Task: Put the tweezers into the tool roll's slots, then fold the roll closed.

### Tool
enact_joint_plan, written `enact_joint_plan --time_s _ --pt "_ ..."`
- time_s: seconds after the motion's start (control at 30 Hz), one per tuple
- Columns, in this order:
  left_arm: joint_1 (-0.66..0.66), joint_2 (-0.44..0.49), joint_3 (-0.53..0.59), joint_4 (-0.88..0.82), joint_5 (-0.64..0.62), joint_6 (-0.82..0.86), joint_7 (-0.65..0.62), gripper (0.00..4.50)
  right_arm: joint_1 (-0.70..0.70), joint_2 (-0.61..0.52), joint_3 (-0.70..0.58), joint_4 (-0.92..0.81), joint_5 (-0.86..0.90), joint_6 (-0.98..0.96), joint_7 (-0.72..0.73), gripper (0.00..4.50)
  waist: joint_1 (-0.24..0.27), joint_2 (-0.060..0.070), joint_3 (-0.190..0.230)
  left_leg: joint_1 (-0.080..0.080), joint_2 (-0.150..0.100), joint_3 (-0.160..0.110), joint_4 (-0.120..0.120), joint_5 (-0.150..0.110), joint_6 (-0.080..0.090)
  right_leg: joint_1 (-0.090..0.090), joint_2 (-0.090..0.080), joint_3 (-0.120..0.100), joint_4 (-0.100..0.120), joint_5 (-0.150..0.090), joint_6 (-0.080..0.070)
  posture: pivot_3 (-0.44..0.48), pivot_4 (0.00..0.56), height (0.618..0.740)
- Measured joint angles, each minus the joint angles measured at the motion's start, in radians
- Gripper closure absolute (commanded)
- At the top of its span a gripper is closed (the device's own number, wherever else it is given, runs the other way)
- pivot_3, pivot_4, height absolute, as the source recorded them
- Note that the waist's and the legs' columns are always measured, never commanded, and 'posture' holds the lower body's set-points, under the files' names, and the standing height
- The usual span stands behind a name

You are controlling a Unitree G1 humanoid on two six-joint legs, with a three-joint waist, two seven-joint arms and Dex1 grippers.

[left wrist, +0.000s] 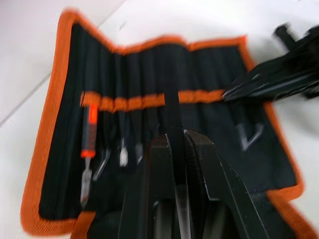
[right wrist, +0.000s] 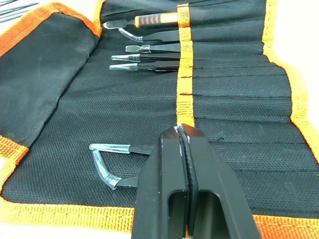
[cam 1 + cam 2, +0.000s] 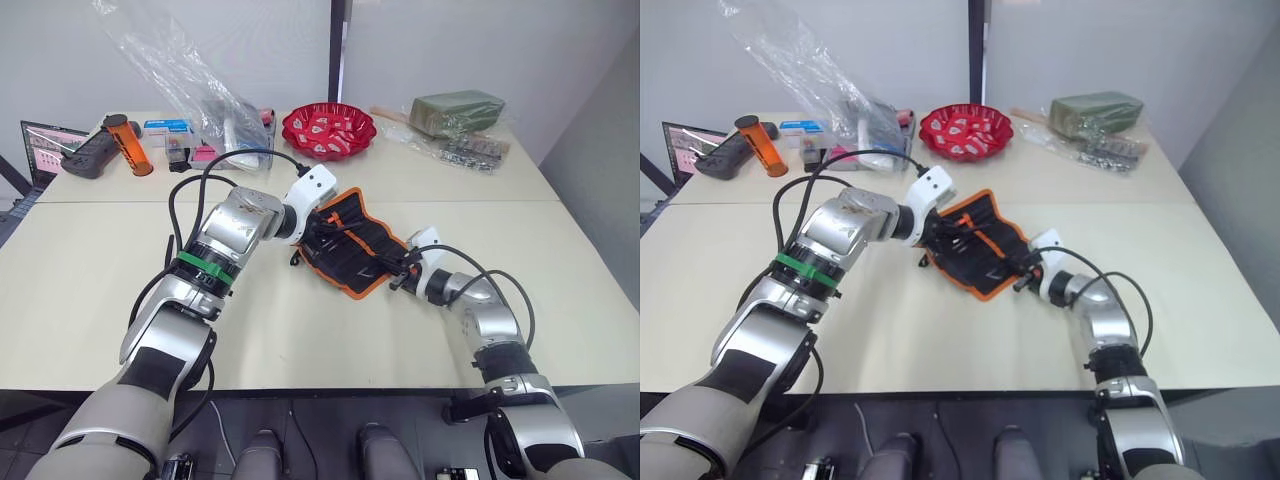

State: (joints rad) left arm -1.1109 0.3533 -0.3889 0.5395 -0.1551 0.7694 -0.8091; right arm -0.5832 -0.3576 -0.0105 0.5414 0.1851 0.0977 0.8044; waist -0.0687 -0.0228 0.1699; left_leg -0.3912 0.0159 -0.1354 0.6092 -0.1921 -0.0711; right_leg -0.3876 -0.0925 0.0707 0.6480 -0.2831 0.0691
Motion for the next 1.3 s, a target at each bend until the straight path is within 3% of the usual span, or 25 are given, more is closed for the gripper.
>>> enact_joint_plan --time_s 0.43,0.83,1.07,1.3 --pt "0.021 -0.017 -0.004 -0.002 0.062 0.025 -0.057 4.48 0.001 -0.003 0.000 0.001 -0.001 0.001 -0.001 4.50 0.002 0.000 0.000 0.000 0.000 0.000 0.000 0.000 0.000 0.000 0.000 0.000 0.000 0.000 0.000 0.000 0.150 0.740" --pt "0.026 -0.091 -0.004 0.043 0.128 -0.010 0.000 4.48 0.000 -0.003 -0.005 0.008 0.000 0.000 -0.005 4.50 0.005 0.000 0.000 0.000 0.000 0.000 0.001 0.000 0.000 0.001 0.000 0.000 0.000 0.000 0.000 0.000 0.150 0.740" --pt "0.016 -0.150 0.019 0.132 0.159 -0.096 0.036 4.48 0.015 0.001 -0.012 -0.003 0.015 0.001 -0.024 4.50 0.009 0.000 0.000 0.000 -0.001 0.000 0.002 0.000 0.000 0.001 -0.001 0.000 0.000 0.000 0.000 0.000 0.150 0.740" --pt "0.014 -0.214 0.021 0.275 0.215 -0.310 0.068 4.48 0.027 0.001 -0.010 -0.009 0.015 -0.003 -0.044 4.50 0.014 0.000 0.000 0.000 -0.001 0.000 0.002 0.000 0.000 0.001 -0.001 0.000 0.000 0.000 0.001 0.000 0.150 0.740"
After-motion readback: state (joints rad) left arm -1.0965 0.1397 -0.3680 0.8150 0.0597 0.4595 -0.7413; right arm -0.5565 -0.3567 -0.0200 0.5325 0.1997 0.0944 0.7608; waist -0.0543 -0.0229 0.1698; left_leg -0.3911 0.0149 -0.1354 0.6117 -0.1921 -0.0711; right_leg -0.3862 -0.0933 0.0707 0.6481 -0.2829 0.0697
